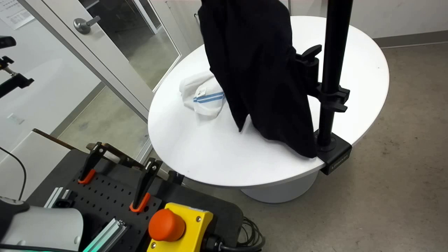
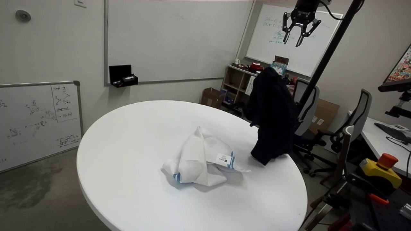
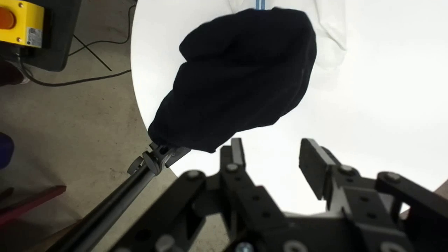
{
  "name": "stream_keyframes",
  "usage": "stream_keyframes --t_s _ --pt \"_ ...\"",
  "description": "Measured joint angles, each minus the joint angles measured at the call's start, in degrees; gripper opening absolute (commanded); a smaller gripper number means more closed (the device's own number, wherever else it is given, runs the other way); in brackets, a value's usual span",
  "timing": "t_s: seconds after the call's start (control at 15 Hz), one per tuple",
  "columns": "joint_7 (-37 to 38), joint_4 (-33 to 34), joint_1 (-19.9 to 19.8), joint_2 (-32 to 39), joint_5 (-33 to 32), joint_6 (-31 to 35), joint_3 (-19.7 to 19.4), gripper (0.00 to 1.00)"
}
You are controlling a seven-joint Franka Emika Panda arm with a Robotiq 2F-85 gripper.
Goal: Put the black t-shirt on the black stand
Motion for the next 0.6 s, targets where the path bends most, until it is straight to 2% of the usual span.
stream_keyframes --t_s 0.2,0.6 --pt "0.16 0.50 0.17 0.42 0.00 0.00 0.19 1.00" --pt "-0.24 0.64 0.66 0.26 0.11 -0.27 0.79 1.00"
